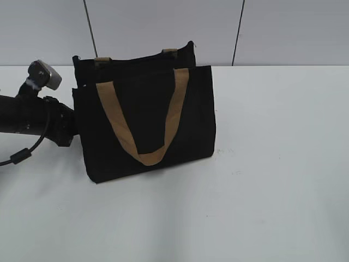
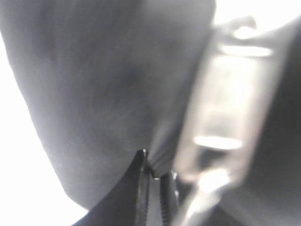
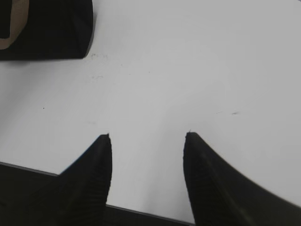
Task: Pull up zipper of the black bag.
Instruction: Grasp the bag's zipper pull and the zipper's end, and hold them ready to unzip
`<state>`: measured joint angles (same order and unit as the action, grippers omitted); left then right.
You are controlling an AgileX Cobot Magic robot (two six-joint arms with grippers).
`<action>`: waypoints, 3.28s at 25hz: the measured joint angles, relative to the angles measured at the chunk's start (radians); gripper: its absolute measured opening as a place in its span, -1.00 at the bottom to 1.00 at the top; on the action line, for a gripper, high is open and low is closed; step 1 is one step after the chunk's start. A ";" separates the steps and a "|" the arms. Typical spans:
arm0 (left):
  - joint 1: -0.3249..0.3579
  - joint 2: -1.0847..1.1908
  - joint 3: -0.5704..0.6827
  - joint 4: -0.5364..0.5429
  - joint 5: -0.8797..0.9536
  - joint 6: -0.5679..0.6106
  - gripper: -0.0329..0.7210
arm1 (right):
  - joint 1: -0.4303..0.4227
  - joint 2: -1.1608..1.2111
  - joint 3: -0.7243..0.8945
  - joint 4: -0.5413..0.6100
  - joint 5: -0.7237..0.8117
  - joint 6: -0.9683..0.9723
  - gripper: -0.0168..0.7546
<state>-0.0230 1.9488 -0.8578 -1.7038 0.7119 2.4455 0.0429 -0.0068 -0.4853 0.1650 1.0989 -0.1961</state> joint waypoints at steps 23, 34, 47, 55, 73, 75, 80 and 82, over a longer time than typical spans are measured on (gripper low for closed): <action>0.000 -0.587 0.001 0.480 -0.038 -0.448 -0.83 | 0.000 0.401 -0.267 0.073 -0.009 -0.176 0.05; 0.000 -0.707 0.001 0.288 -0.067 -0.449 -0.83 | 0.000 0.868 -0.532 0.419 -0.014 -0.534 0.05; 0.000 -0.708 0.009 0.187 -0.066 -0.449 -0.83 | 0.000 1.234 -0.773 0.895 -0.020 -1.011 0.03; 0.000 -0.708 0.009 0.186 -0.066 -0.449 -0.83 | 0.220 1.335 -0.803 0.820 -0.179 -1.075 -0.05; 0.000 -0.708 0.009 0.182 -0.063 -0.449 -0.83 | 0.689 1.652 -0.803 0.671 -0.740 -0.876 0.15; 0.000 -0.708 0.009 0.182 -0.063 -0.449 -0.83 | 0.695 1.679 -0.803 0.675 -0.777 -0.838 0.33; 0.000 -0.708 0.009 0.182 -0.063 -0.449 -0.83 | 0.695 1.732 -0.804 0.680 -0.838 -0.795 0.60; 0.000 -0.708 0.009 0.182 -0.062 -0.449 -0.83 | 0.695 1.752 -0.804 0.680 -0.845 -0.798 0.61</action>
<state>-0.0230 1.2411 -0.8490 -1.5222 0.6497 1.9967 0.7380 1.7454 -1.2892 0.8454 0.2534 -0.9942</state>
